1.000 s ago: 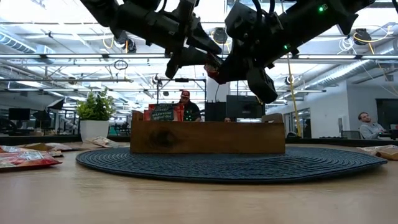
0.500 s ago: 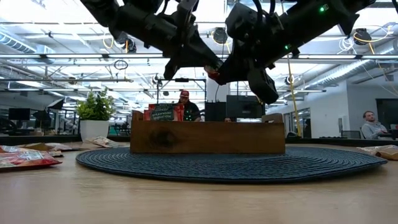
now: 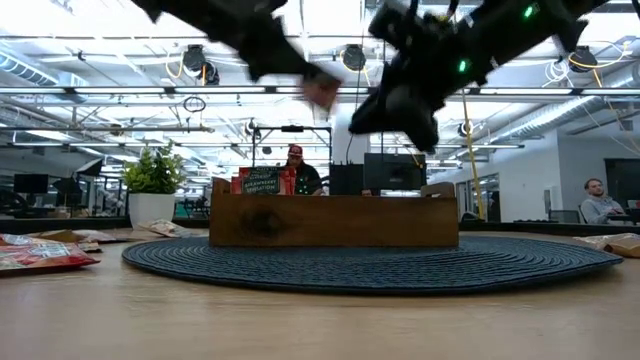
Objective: Pick & Place Tea
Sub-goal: Put the red tea bag into the left section of the wooden organizer
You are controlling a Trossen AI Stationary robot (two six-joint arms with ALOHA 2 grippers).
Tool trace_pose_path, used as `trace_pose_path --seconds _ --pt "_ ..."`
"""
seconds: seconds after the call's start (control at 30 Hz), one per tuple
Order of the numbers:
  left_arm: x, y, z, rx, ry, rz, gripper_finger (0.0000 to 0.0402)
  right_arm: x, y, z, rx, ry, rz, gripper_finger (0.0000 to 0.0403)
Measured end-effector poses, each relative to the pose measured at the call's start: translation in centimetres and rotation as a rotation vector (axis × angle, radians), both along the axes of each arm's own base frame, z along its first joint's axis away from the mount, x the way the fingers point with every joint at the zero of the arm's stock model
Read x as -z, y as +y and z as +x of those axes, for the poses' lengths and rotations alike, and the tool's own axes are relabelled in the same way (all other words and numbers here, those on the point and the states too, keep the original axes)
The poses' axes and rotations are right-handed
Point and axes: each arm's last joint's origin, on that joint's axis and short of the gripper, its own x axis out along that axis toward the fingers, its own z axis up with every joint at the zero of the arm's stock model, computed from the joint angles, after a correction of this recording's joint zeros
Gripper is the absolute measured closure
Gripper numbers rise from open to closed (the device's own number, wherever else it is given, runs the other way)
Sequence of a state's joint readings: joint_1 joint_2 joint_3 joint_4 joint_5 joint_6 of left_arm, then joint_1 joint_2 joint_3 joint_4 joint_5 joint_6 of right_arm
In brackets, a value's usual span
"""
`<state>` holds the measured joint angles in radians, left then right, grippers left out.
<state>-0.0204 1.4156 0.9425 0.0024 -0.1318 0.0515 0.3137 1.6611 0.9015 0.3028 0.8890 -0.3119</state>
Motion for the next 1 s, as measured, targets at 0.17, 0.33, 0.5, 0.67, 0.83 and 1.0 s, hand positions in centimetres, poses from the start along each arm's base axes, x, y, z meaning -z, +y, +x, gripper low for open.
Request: trace_pose_path --seconds 0.17,0.33,0.5,0.67,0.83,1.0 --pt "1.3 -2.9 -1.4 0.226 0.057 0.159 0.04 -1.8 0.1 -0.9 0.016 -0.07 0.082 0.0257" --pt "5.2 -3.6 -2.7 0.338 0.077 0.19 0.04 -4.1 -0.1 -2.7 -0.003 -0.161 0.15 0.0242" --pt "8.1 -3.4 -4.4 0.384 -0.039 0.271 0.0401 -5.0 -0.6 -4.0 -0.047 -0.24 0.235 0.0244" --pt "9.5 -2.7 -5.7 0.377 -0.114 0.337 0.04 -4.3 -0.8 -4.6 -0.076 -0.279 0.277 0.0247" --pt "10.2 -1.9 -6.3 0.343 -0.136 0.311 0.0399 -3.6 -0.9 -5.0 -0.079 -0.286 0.281 0.0249" --pt "10.1 -1.6 -6.2 0.358 -0.157 0.287 0.0399 -3.8 -0.9 -5.0 -0.085 -0.299 0.269 0.0253"
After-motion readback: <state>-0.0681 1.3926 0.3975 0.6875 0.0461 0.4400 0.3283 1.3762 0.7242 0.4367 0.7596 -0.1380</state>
